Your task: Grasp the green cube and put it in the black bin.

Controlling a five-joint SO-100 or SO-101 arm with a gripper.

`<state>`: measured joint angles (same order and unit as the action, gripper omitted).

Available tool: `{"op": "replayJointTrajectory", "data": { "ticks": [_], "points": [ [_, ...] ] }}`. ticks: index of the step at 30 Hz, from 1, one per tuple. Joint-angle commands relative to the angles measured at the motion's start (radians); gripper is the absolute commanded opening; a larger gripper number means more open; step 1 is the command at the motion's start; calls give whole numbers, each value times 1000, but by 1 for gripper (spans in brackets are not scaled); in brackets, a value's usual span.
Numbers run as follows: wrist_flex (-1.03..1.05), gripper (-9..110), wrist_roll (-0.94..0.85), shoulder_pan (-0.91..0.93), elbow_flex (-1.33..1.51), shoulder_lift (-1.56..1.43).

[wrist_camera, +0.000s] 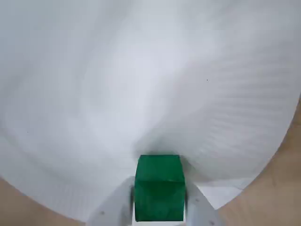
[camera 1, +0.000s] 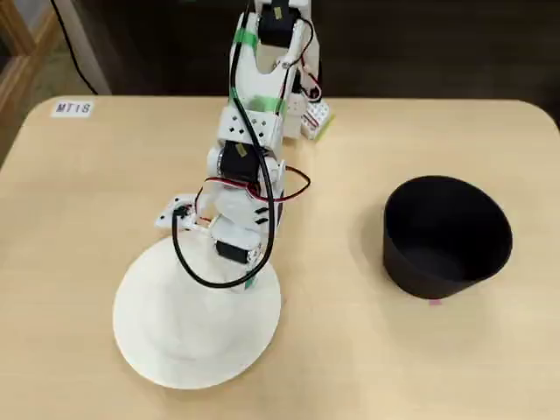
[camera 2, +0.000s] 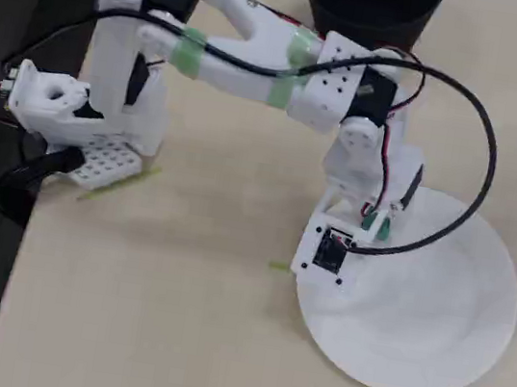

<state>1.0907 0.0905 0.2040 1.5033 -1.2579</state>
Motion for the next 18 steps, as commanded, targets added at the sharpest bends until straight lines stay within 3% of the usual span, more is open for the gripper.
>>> {"op": "replayJointTrajectory", "data": {
  "ticks": [1,14,18],
  "points": [
    [2,0,2,-3,-44,-6],
    [14,0,-57,-69,-83,-109],
    [187,0,-71,-130,-221,-178]
  ]
}}
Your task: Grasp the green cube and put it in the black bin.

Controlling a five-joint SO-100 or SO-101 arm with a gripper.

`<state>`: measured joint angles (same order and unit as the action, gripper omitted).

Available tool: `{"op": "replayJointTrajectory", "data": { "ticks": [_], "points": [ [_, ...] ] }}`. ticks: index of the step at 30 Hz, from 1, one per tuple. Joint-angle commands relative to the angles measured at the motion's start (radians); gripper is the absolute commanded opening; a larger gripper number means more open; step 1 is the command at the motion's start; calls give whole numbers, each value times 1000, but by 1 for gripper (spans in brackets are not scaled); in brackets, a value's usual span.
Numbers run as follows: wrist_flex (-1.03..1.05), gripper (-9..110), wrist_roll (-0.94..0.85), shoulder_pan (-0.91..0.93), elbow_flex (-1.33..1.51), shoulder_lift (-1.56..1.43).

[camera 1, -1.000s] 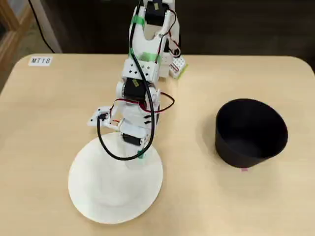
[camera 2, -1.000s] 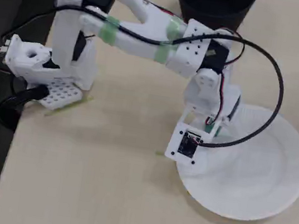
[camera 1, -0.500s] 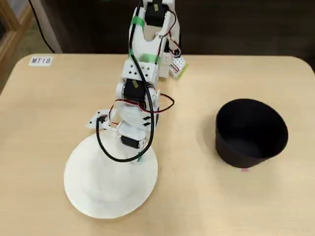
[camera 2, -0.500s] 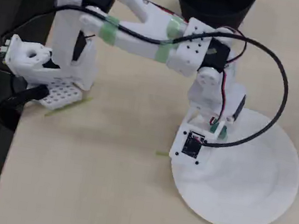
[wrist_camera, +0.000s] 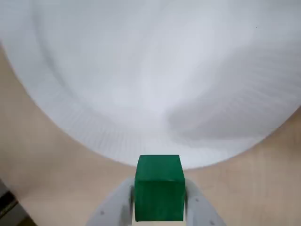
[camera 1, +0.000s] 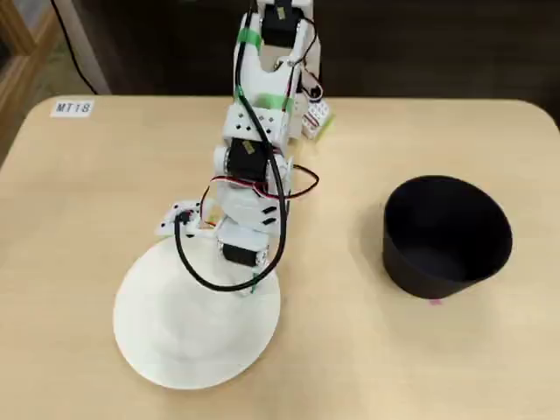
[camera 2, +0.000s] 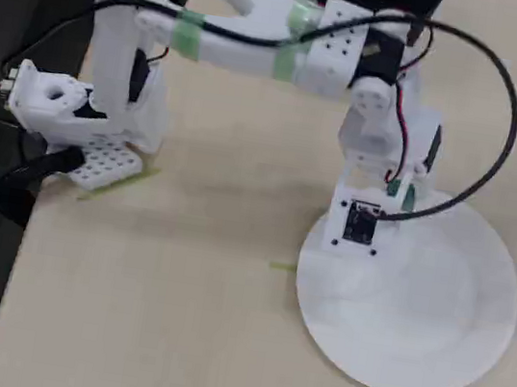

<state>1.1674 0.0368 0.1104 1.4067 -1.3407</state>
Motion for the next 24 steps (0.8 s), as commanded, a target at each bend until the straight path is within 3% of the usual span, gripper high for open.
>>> {"op": "replayJointTrajectory", "data": {
  "ticks": [1,4,11,17,24],
  "points": [
    [178,0,-26,-58,-186,-100],
    [324,0,-57,-141,-321,-147],
    [411,0,-146,-364,-311,-387],
    [371,0,-250,-612,-206,-359],
    [295,0,-308,-759,-204,-201]
  ]
}}
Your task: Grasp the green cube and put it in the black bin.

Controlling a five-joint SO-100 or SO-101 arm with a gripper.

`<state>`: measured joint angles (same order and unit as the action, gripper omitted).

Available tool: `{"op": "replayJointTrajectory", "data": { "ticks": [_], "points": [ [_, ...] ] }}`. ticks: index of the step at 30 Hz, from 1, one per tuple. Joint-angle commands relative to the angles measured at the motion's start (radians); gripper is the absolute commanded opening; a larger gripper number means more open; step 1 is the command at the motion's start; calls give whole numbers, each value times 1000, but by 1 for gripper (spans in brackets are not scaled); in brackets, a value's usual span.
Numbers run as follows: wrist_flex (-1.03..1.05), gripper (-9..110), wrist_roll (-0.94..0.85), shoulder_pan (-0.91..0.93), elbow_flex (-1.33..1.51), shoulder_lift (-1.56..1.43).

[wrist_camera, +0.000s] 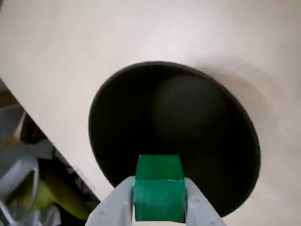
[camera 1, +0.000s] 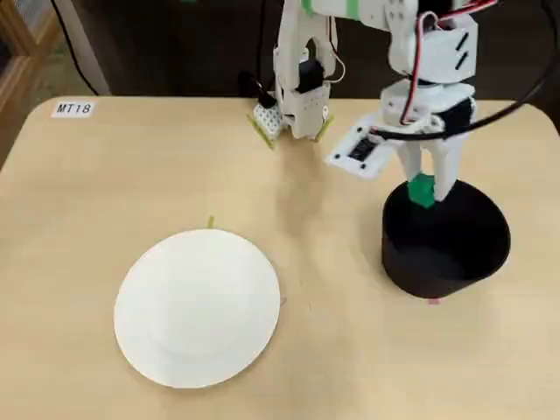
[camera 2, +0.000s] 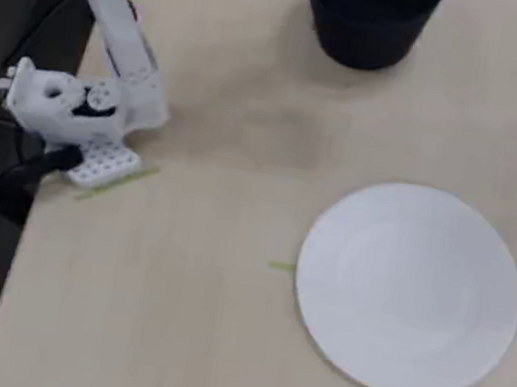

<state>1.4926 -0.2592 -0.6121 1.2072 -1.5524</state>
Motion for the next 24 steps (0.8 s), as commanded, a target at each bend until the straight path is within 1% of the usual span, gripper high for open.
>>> {"op": "replayJointTrajectory", "data": {
  "ticks": [1,11,18,19,20,21,22,24],
  "points": [
    [-38,0,-12,-41,-9,25],
    [-101,0,-40,-66,-12,86],
    [-133,0,-17,-69,-8,103],
    [-135,2,-15,-69,-6,106],
    [-135,7,-18,-69,-5,106],
    [-132,17,-31,-69,-2,107],
    [-129,24,-40,-71,0,109],
    [-126,34,-37,-69,0,110]
  ]
}}
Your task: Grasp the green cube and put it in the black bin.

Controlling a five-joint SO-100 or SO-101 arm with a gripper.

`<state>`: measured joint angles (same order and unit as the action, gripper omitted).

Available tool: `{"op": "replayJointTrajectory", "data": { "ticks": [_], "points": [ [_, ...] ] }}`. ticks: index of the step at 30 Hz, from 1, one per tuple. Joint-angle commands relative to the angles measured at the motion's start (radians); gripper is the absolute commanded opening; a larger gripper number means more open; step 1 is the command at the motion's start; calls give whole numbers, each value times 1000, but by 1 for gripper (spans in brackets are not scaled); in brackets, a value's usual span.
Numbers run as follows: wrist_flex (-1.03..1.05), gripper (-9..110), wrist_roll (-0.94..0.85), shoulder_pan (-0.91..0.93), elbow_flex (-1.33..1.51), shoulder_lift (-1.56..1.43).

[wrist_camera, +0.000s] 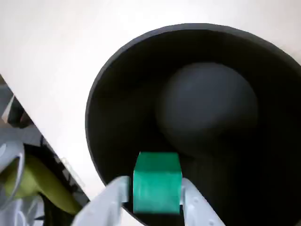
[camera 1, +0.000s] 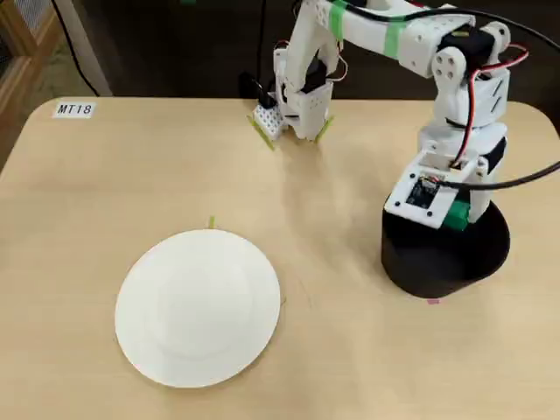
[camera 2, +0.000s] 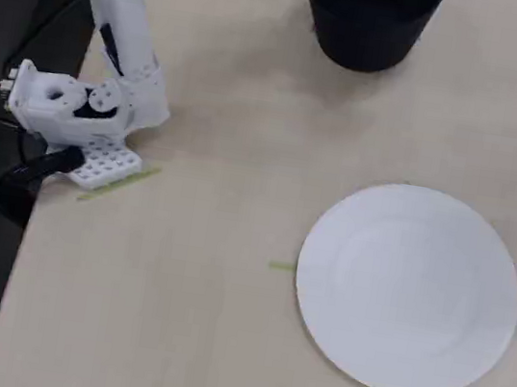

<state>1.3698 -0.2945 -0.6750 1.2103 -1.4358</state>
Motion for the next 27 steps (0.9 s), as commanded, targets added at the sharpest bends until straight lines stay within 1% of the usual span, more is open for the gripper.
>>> {"op": "replayJointTrajectory", "data": {
  "ticks": [1,2,10,12,14,15,18,21,24,27],
  "points": [
    [-3,38,2,-6,-2,-5],
    [-8,39,6,-8,-2,-5],
    [-8,33,31,-6,-2,5],
    [-8,25,51,-6,-2,9],
    [-8,5,77,-3,-2,9],
    [-8,0,86,-3,-3,9],
    [-6,0,163,20,-11,-2],
    [-6,0,259,94,-2,-49],
    [12,0,310,227,2,-112],
    [52,0,350,411,11,-186]
  ]
}}
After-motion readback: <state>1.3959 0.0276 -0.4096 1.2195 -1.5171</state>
